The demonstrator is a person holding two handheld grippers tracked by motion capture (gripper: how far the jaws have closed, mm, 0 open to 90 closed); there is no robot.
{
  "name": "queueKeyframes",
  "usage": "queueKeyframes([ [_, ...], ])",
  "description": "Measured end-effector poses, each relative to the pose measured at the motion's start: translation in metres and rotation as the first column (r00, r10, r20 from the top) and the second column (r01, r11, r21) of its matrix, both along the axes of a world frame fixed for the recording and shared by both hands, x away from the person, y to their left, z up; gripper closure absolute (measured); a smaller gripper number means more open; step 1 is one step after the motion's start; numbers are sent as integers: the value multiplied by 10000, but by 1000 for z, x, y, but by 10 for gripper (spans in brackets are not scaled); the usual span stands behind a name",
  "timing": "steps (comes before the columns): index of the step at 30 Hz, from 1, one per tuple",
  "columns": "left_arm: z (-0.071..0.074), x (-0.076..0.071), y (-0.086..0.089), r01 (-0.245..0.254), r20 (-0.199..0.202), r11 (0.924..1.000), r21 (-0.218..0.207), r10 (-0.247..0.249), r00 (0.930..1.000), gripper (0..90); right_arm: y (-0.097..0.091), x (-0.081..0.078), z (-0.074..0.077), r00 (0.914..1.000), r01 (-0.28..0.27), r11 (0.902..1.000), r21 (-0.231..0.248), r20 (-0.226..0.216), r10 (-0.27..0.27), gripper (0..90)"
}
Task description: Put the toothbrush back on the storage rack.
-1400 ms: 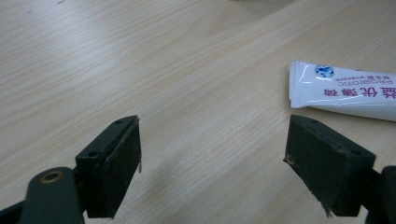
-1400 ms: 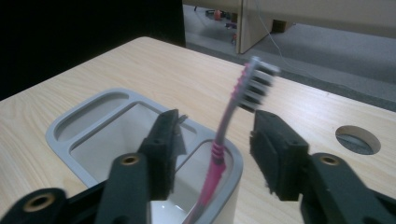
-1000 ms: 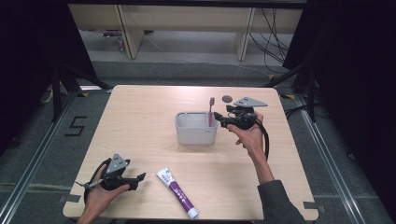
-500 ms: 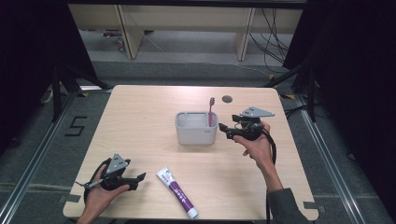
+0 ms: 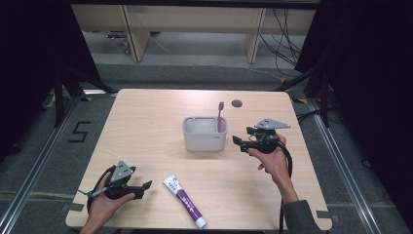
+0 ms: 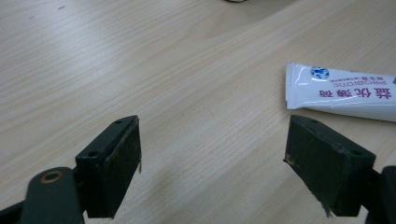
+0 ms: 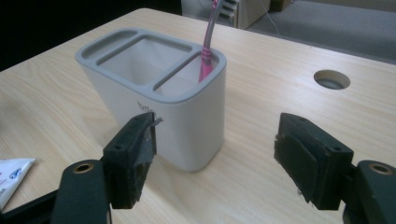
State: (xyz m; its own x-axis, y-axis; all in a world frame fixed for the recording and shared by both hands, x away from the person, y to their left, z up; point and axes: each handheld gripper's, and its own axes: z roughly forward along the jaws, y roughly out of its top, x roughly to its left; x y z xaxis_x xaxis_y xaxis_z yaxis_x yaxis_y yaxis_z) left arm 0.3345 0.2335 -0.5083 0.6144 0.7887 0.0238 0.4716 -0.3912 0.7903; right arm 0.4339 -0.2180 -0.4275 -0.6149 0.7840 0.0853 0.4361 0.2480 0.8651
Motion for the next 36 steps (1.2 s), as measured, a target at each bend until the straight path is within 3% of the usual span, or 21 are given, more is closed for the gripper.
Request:
queueKeyframes([
  [2,0,0,0,11,-13,10000,6,-11,10000,181,-1,-4,-2,9999,41,10000,25,-129,-41,302],
  [3,0,0,0,37,-57,10000,63,-36,10000,181,-2,-4,-3,9999,-78,9999,-124,92,79,302],
  [6,0,0,0,18,-68,10000,77,-17,10000,181,-2,-11,-6,9998,25,10000,-77,-180,-27,302],
  [9,0,0,-1,-13,-59,10000,78,14,10000,181,-4,-16,-10,9999,-21,9998,-176,-158,18,314],
  [10,0,0,-1,-44,-41,10000,49,44,10000,182,-5,-17,-12,9999,-2,9995,-309,108,5,314],
  [14,0,-1,0,18,-41,10000,79,-18,10000,181,-8,-23,-16,9999,135,9992,-366,-80,-138,317],
  [15,0,-1,0,16,-35,10000,80,-16,10000,181,-7,-25,-17,9997,182,9997,-178,-141,-185,318],
  [20,0,-1,-1,-40,-49,10000,35,40,10000,182,-10,-36,-21,9986,341,9988,-353,-397,-355,323],
  [23,0,-2,-1,11,-31,10000,36,-11,10000,182,-14,-42,-24,9989,330,9984,-469,-324,-345,326],
  [31,1,-2,-1,32,-39,10000,36,-32,10000,182,-25,-57,-34,9968,513,9985,-177,-605,-523,331],
  [32,1,-2,-1,-7,-52,10000,42,7,10000,182,-28,-57,-35,9984,342,9989,-325,-431,-355,332],
  [34,0,-2,-1,-15,-50,10000,83,16,10000,182,-28,-61,-35,9968,530,9981,-305,-590,-547,332],
  [36,0,-2,-1,10,-51,10000,83,-9,10000,182,-28,-64,-38,9968,637,9978,-192,-465,-645,334],
])
